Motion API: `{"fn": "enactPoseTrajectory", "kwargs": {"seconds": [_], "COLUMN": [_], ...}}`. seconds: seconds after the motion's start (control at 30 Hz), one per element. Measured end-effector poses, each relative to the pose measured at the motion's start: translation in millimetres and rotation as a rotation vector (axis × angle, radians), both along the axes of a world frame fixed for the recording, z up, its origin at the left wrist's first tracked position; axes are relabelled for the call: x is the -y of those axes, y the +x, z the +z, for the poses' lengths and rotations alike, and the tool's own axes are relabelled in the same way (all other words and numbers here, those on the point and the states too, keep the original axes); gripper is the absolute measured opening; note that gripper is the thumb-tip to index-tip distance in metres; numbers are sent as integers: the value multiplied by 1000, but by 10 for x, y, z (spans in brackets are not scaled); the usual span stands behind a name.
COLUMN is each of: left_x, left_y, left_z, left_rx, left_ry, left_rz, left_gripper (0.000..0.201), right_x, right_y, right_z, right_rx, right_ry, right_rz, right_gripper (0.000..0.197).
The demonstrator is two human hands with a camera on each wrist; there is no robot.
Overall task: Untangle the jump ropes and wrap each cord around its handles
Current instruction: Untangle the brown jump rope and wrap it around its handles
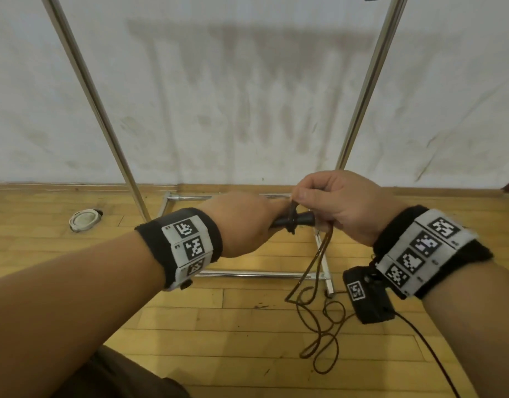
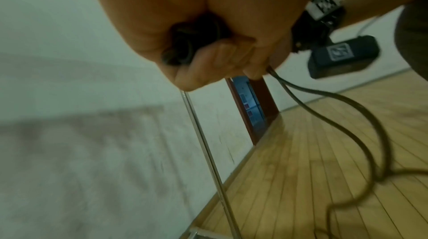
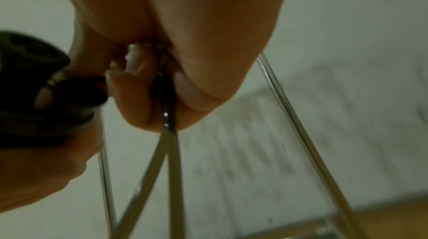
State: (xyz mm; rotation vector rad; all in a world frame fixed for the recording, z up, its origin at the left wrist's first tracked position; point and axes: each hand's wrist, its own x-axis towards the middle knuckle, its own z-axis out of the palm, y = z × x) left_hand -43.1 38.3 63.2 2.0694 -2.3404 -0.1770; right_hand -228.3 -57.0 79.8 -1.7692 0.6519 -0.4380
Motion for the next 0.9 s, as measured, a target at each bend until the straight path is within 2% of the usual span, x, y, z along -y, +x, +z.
{"fn": "enactPoseTrajectory", "kwargs": {"seconds": [0.07,0.13,0.23,0.3,0.33,0.4,0.47,0.53,0.67,0.77,0.83,0.9], "left_x": [-19,-38,21,119,168,245,269,255,157,96,79,70], "left_y": [56,94,150,200,237,339,448,485,213,5,-28,-14], "left_z": [61,105,110,74,51,5,-27,-56,-129,-142,-42,75], "left_rx": [-118,-229,-315,-269,-236,-170,-95,7,138,131,50,-27], "left_ry": [-73,-139,-215,-209,-188,-133,-44,45,149,125,35,-45], "left_rz": [24,48,155,267,316,376,404,373,167,-38,-87,-91], "left_gripper": [19,5,4,13,16,20,20,23,30,25,21,20], "right_x": [6,-16,-94,-166,-204,-280,-333,-352,-264,-62,61,66], "right_y": [38,77,109,146,167,183,153,77,-82,-184,-238,-233], "right_z": [-137,-273,-451,-499,-491,-412,-269,-71,234,240,137,12], "right_rx": [153,200,128,-7,-125,-440,-627,-654,-501,-350,-176,-15], "right_ry": [259,397,394,260,128,-254,-525,-638,-754,-598,-312,-18], "right_rz": [-52,-94,-136,-143,-121,-10,107,135,91,29,-42,-80], "right_gripper": [33,36,33,38,41,37,29,27,27,26,26,40]}}
